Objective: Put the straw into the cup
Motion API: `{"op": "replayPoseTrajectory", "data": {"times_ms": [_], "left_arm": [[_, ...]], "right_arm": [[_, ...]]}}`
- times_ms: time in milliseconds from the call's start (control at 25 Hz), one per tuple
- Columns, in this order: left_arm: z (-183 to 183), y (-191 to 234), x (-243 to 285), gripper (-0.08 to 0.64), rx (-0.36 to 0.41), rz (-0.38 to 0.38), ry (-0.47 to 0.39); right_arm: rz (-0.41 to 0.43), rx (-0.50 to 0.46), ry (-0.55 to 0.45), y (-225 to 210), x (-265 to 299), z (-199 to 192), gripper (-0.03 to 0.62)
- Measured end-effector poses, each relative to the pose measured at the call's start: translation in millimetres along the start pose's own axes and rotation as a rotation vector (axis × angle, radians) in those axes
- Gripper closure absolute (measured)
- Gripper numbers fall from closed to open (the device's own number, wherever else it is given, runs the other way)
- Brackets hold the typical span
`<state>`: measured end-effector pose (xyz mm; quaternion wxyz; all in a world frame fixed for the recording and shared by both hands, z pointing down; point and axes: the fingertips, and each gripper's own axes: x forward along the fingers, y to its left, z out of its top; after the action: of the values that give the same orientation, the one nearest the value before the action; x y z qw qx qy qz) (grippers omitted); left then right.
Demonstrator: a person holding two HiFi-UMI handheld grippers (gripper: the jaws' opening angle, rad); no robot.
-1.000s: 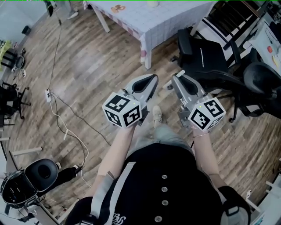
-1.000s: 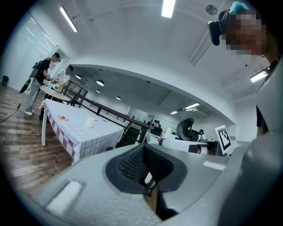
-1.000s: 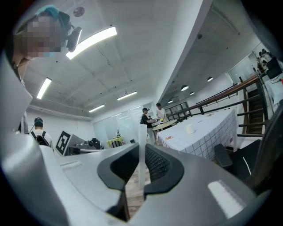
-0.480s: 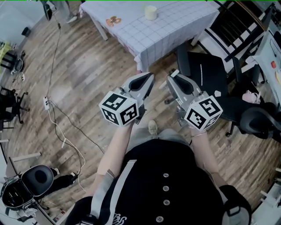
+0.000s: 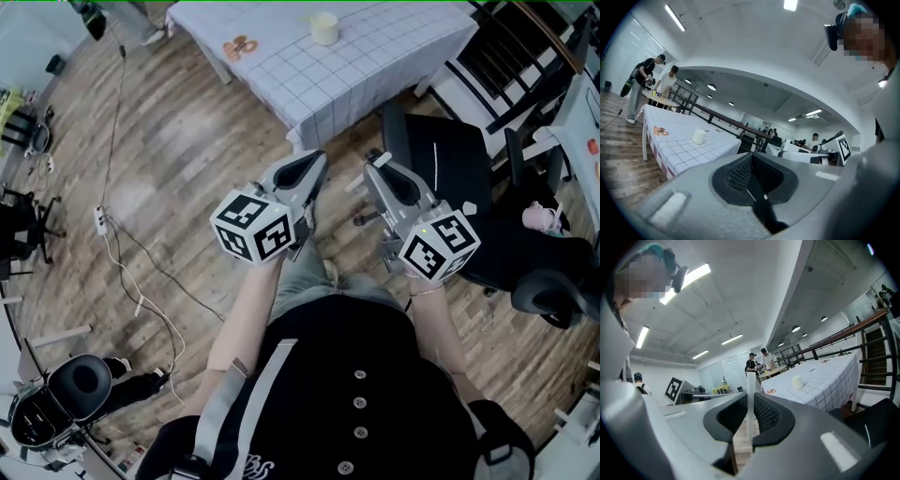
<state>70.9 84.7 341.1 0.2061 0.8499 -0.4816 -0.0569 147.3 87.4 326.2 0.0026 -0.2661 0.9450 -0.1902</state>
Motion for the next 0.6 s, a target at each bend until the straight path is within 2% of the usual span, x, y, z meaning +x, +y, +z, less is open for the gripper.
{"op": "replayPoseTrajectory", "data": {"times_ms": [360,600], "left_arm": [[19.8,33.0,34.2,0.56,-0.01,-0.046,-0.013],[35.9,76.5,64.9,0.56,-0.007,-0.068,-0.004]], "right_arm": [[-0.02,0.004,0.002,-32.7,44.4,6.0,0.552],[-0.019,0.002,0.0,-60.5,98.2,17.0,0.552]]}}
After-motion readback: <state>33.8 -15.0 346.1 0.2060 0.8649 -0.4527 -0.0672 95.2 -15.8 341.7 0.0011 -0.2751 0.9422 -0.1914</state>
